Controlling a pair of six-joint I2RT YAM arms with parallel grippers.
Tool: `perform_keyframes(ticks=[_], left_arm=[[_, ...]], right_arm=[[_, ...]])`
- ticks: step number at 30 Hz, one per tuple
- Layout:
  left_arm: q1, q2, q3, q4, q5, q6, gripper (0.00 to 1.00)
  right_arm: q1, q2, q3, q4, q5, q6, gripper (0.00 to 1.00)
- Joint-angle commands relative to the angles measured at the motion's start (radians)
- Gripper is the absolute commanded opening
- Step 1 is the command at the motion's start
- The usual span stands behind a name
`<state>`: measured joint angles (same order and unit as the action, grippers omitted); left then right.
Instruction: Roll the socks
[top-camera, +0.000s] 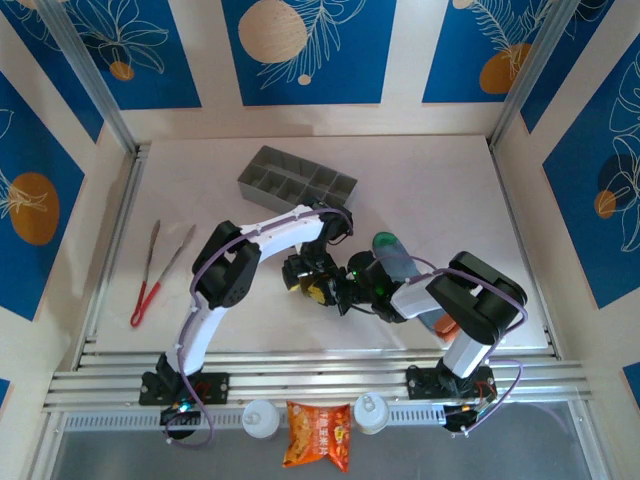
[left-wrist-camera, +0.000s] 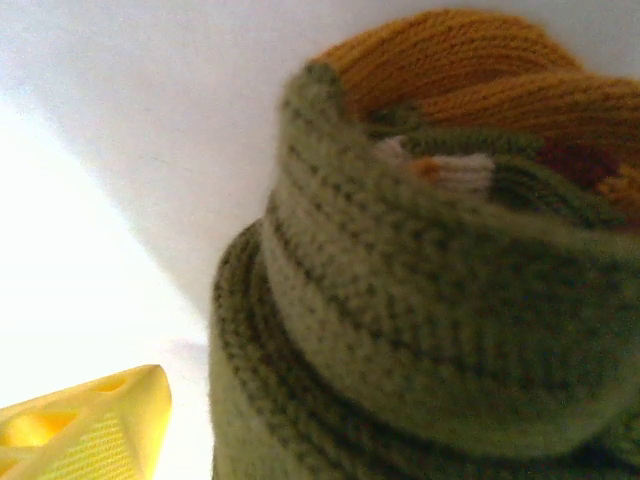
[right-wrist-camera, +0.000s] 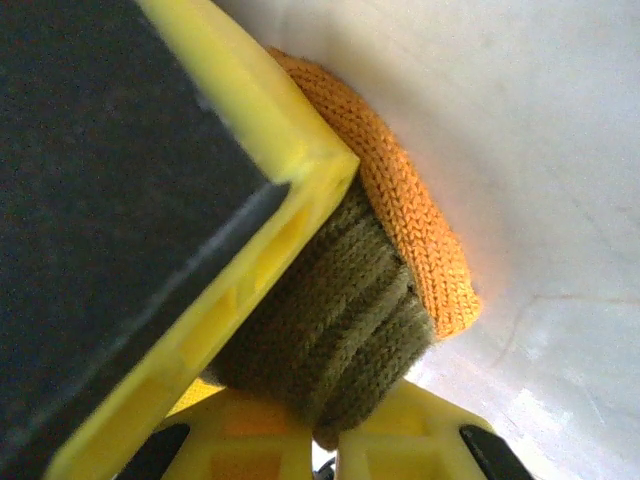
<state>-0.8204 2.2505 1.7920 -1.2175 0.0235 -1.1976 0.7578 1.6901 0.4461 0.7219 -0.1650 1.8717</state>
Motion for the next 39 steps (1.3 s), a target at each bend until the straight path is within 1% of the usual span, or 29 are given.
perform_keyframes(ticks=[1, 3, 5, 8, 10, 12, 16, 21, 22, 23, 26, 27, 28, 32, 34, 36, 37, 39], left_arm=[[-0.021, 0.061, -0.076, 0.04, -0.019, -0.004, 0.83], [-0.022, 0.043, -0.08, 0.065, -0.025, -0.005, 0.88], [-0.024, 0.079, -0.035, 0.023, -0.022, 0.014, 0.88], [-0.039, 0.158, 0.027, -0.048, -0.026, 0.061, 0.85], [-0.052, 0.175, 0.008, -0.028, -0.05, 0.074, 0.83], [-0.056, 0.176, -0.033, 0.019, -0.063, 0.07, 0.75], [-0.057, 0.183, -0.111, 0.086, -0.038, 0.057, 0.59], [-0.059, 0.146, -0.234, 0.154, -0.038, 0.06, 0.44], [-0.06, 0.138, -0.262, 0.175, -0.034, 0.062, 0.39], [-0.06, 0.134, -0.285, 0.186, -0.031, 0.061, 0.34], [-0.06, 0.121, -0.354, 0.226, -0.011, 0.059, 0.13], [-0.06, 0.115, -0.372, 0.238, -0.008, 0.056, 0.05], [-0.061, 0.106, -0.385, 0.244, -0.008, 0.053, 0.0], [-0.046, 0.037, -0.44, 0.275, -0.013, 0.026, 0.0], [-0.027, -0.011, -0.467, 0.296, -0.01, 0.014, 0.0], [-0.004, -0.057, -0.485, 0.312, 0.001, 0.006, 0.0], [0.01, -0.081, -0.492, 0.32, 0.008, 0.004, 0.0], [0.035, -0.126, -0.503, 0.329, 0.024, 0.002, 0.0]], right_arm=[[-0.018, 0.127, -0.062, -0.371, 0.036, 0.086, 0.0], [-0.018, 0.131, -0.064, -0.371, 0.036, 0.087, 0.0], [-0.019, 0.13, -0.066, -0.378, 0.036, 0.084, 0.0], [-0.017, 0.126, -0.068, -0.382, 0.039, 0.081, 0.0], [-0.018, 0.126, -0.066, -0.38, 0.036, 0.078, 0.0], [-0.017, 0.125, -0.067, -0.38, 0.039, 0.075, 0.0], [-0.019, 0.118, -0.066, -0.383, 0.04, 0.068, 0.0], [-0.027, 0.097, -0.066, -0.407, 0.046, 0.054, 0.0], [-0.029, 0.095, -0.066, -0.409, 0.046, 0.05, 0.0], [-0.03, 0.094, -0.063, -0.413, 0.046, 0.045, 0.0], [-0.032, 0.081, -0.049, -0.438, 0.047, 0.021, 0.0], [-0.034, 0.074, -0.04, -0.455, 0.046, 0.008, 0.0], [-0.034, 0.066, -0.032, -0.471, 0.049, -0.008, 0.0], [-0.037, -0.004, 0.021, -0.584, 0.075, -0.122, 0.01], [-0.036, -0.064, 0.071, -0.688, 0.096, -0.212, 0.16], [-0.031, -0.129, 0.123, -0.786, 0.129, -0.294, 0.27], [-0.029, -0.166, 0.15, -0.84, 0.151, -0.336, 0.31], [-0.028, -0.232, 0.191, -0.924, 0.187, -0.4, 0.36]])
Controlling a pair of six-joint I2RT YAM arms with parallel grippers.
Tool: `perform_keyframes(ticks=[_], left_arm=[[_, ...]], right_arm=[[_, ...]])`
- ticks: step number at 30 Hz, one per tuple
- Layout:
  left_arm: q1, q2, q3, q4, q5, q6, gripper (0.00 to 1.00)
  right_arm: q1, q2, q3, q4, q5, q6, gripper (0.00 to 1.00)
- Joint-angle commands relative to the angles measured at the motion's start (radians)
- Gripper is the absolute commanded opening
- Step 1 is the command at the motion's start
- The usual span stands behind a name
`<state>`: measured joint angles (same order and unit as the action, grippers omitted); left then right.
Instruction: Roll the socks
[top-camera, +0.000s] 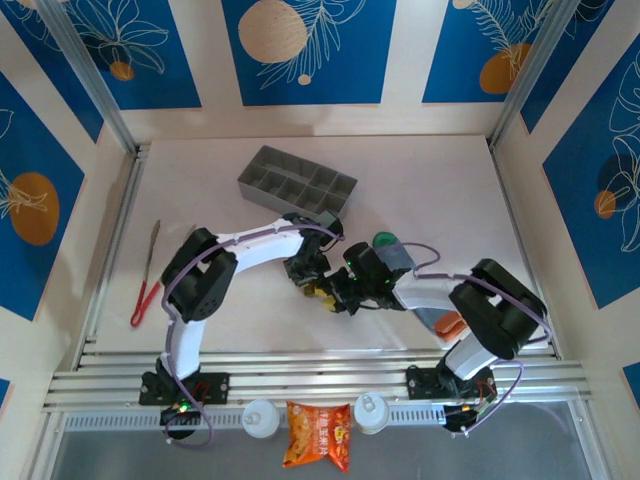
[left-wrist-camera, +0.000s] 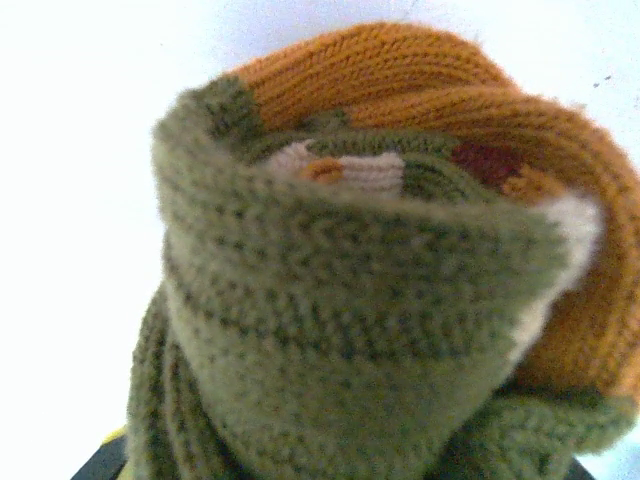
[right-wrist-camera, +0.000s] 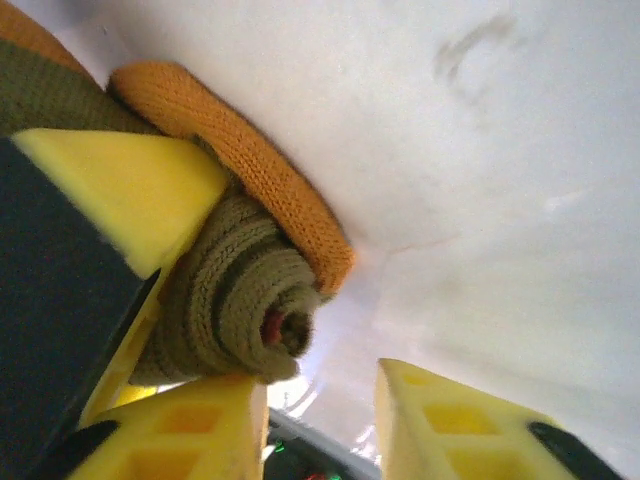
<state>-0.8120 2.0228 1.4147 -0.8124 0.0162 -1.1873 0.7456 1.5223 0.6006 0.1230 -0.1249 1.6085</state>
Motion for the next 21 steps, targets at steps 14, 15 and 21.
perform_keyframes(ticks=[14, 15, 21], left_arm=[[0.201, -0.262, -0.183, 0.002, 0.208, 0.012, 0.0], [0.219, -0.288, -0.187, 0.013, 0.212, 0.021, 0.0], [0.316, -0.365, -0.158, 0.009, 0.264, 0.091, 0.0]], right_arm=[[-0.119, -0.29, 0.036, -0.382, 0.177, -0.331, 0.38], [-0.125, -0.293, 0.041, -0.383, 0.176, -0.347, 0.38], [-0.167, -0.301, 0.05, -0.375, 0.14, -0.399, 0.36]])
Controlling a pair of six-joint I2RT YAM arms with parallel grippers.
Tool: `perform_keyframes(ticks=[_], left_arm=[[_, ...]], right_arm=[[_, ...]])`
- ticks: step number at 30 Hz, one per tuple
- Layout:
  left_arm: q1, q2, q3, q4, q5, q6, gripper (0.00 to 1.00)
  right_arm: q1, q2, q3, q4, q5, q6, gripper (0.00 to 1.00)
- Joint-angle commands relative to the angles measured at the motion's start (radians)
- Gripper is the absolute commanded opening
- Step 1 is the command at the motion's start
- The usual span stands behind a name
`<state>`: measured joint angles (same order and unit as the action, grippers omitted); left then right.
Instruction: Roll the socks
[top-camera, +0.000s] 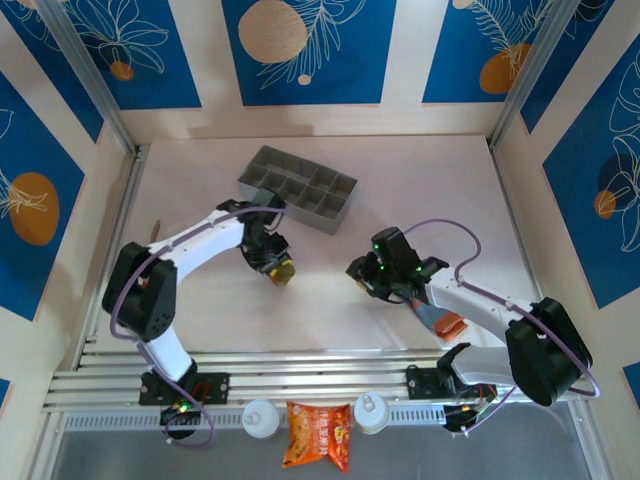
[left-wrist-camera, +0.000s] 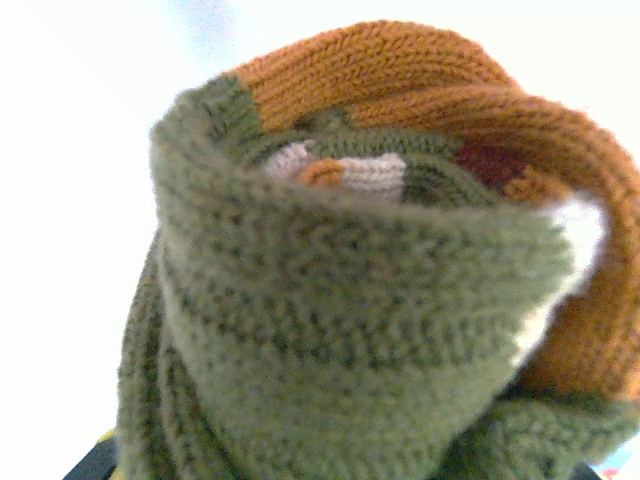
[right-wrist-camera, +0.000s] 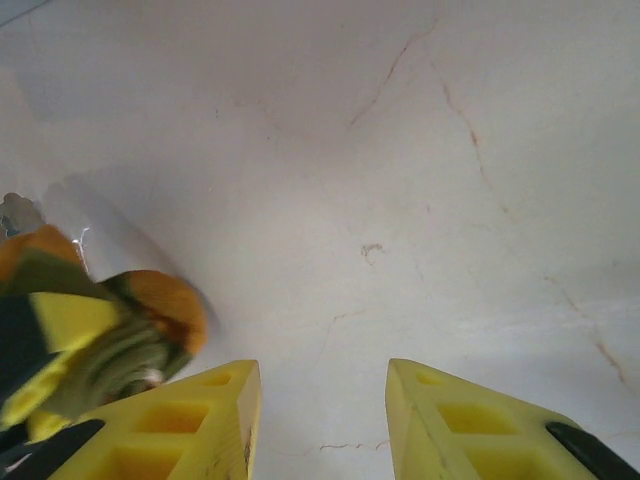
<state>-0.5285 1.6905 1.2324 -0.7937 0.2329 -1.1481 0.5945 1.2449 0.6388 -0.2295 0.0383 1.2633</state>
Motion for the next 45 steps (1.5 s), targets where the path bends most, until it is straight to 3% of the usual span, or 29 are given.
perform_keyframes(ticks=[1, 10, 14, 19, 22, 27, 31, 33, 34, 39, 45], left_arm=[[0.041, -0.038, 0.037, -0.009, 0.049, 0.059, 0.0], [0.067, 0.01, 0.23, 0.095, 0.085, 0.047, 0.0], [0.068, 0.029, 0.285, 0.185, 0.09, 0.027, 0.0], [0.07, 0.029, 0.305, 0.372, 0.141, -0.076, 0.0], [0.071, 0.032, 0.314, 0.476, 0.161, -0.182, 0.0], [0.073, 0.057, 0.303, 0.68, 0.191, -0.422, 0.0], [0.072, 0.067, 0.315, 0.772, 0.184, -0.541, 0.0], [0.074, 0.071, 0.32, 0.802, 0.188, -0.579, 0.0], [0.073, 0.074, 0.321, 0.81, 0.195, -0.591, 0.0], [0.07, 0.055, 0.286, 0.831, 0.217, -0.629, 0.0], [0.07, 0.042, 0.269, 0.773, 0.288, -0.605, 0.0]], right_arm=[[-0.022, -0.025, 0.013, -0.024, -0.028, -0.06, 0.36], [-0.084, -0.024, 0.036, -0.029, -0.079, -0.139, 0.34], [-0.089, -0.014, 0.056, 0.079, -0.127, -0.155, 0.38], [-0.097, -0.03, 0.138, 0.132, -0.061, -0.014, 0.52], [-0.127, 0.009, 0.217, 0.155, -0.107, 0.137, 0.72], [-0.128, 0.082, 0.188, 0.539, -0.068, 0.489, 0.85], [-0.126, 0.172, 0.267, 0.637, -0.039, 0.631, 0.88], [-0.113, 0.224, 0.292, 0.713, 0.006, 0.718, 0.99], [-0.107, 0.243, 0.299, 0.742, 0.032, 0.753, 0.99], [-0.115, 0.324, 0.385, 0.788, 0.071, 0.766, 0.99], [-0.161, 0.397, 0.53, 0.72, -0.099, 0.648, 1.0]])
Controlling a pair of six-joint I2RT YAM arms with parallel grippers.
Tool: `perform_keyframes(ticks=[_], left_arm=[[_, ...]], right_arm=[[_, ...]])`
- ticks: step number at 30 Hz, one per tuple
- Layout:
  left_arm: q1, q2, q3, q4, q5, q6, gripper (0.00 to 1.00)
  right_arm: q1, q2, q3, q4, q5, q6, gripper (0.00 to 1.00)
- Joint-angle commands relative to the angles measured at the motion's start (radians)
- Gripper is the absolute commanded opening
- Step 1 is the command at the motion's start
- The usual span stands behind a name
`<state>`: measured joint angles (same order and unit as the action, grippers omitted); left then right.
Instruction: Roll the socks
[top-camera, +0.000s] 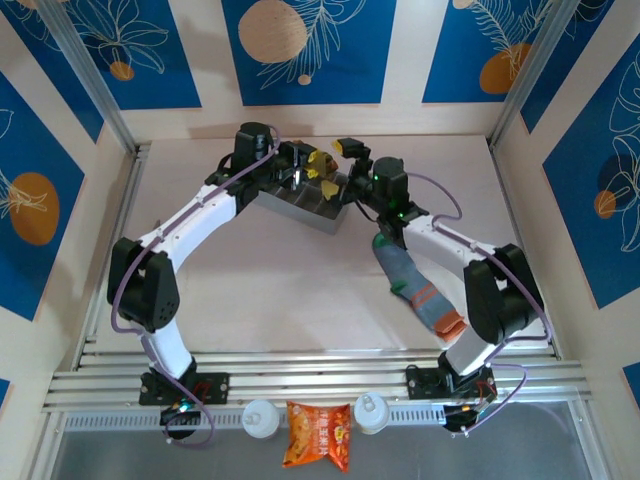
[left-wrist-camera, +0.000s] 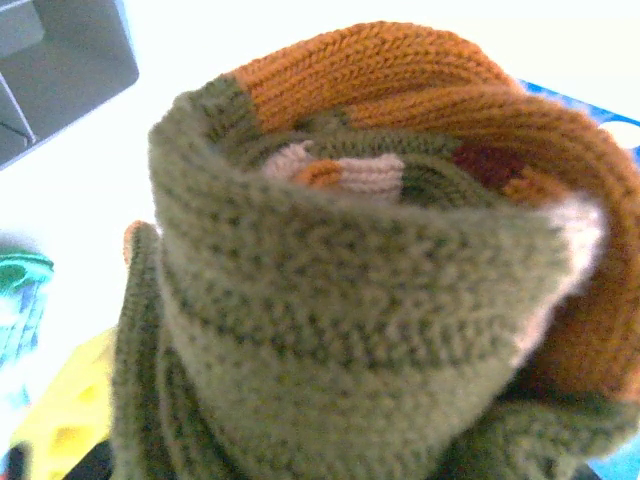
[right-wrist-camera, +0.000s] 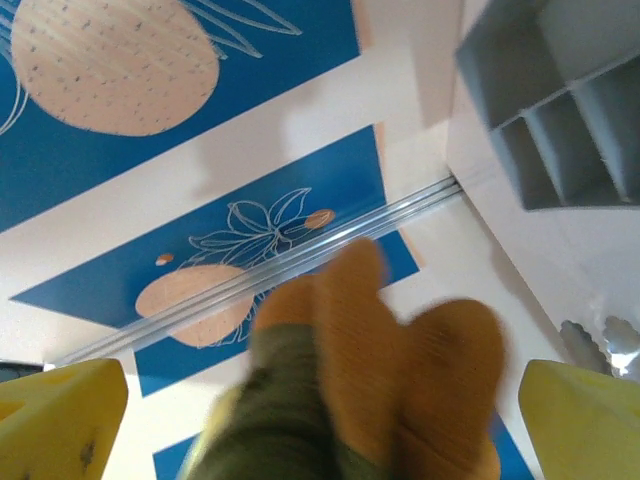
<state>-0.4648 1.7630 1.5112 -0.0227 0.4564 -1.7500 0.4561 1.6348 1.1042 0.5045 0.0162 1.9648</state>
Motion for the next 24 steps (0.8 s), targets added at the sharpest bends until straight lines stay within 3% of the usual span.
perform_keyframes(ticks=[1, 4, 8, 12, 18, 24], left_arm=[[0.006, -0.034, -0.015, -0.015, 0.07, -0.001, 0.0], [0.009, -0.042, -0.03, -0.04, 0.096, 0.004, 0.0], [0.013, -0.035, -0.021, -0.088, 0.146, 0.004, 0.0], [0.019, -0.041, -0.019, -0.144, 0.167, 0.021, 0.0], [0.018, -0.036, -0.03, -0.138, 0.2, 0.006, 0.0], [0.017, -0.022, -0.014, -0.153, 0.246, -0.002, 0.0]], right_arm=[[-0.026, 0.004, 0.079, -0.037, -0.093, -0.085, 1.0], [-0.043, -0.005, 0.15, -0.171, -0.211, -0.229, 0.96], [-0.048, -0.019, 0.255, -0.432, -0.362, -0.533, 0.91], [-0.044, -0.032, 0.33, -0.665, -0.451, -0.797, 0.87], [-0.025, -0.059, 0.368, -0.799, -0.45, -1.055, 0.84], [-0.023, -0.073, 0.381, -0.82, -0.462, -1.204, 0.78]])
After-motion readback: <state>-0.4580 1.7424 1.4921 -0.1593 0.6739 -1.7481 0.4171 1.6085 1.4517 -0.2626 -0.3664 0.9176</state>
